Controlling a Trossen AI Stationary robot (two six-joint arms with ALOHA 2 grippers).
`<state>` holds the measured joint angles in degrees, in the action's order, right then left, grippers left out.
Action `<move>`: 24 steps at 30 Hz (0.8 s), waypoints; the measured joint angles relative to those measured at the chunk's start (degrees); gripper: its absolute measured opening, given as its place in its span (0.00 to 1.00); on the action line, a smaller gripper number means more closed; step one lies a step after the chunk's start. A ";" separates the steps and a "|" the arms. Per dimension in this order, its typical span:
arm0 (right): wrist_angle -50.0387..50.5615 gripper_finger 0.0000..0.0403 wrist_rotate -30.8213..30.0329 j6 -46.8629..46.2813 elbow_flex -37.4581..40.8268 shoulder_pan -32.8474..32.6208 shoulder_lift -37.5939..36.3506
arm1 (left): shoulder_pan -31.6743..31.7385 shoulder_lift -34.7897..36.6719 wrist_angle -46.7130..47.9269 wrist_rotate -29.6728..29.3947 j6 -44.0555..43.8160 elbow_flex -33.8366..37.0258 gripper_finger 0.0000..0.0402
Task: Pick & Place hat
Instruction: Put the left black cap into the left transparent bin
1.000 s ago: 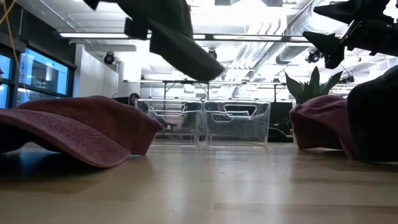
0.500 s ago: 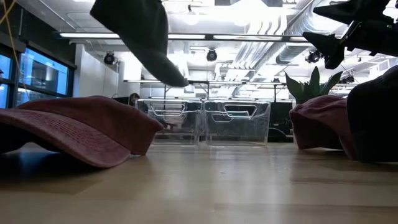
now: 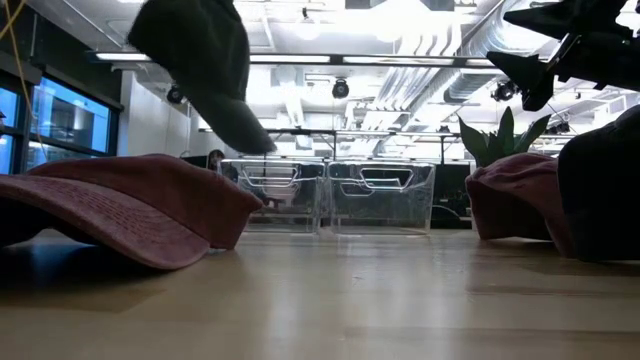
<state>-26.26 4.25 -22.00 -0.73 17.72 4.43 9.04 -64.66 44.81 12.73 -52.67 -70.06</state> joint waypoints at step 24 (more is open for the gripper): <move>0.39 0.76 0.00 0.00 0.00 -0.01 -0.01 | 6.71 -15.90 26.61 -12.97 20.70 -24.46 0.00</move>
<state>-25.87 4.26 -22.00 -0.73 17.70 4.42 15.74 -80.56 71.42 -0.24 -31.97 -94.52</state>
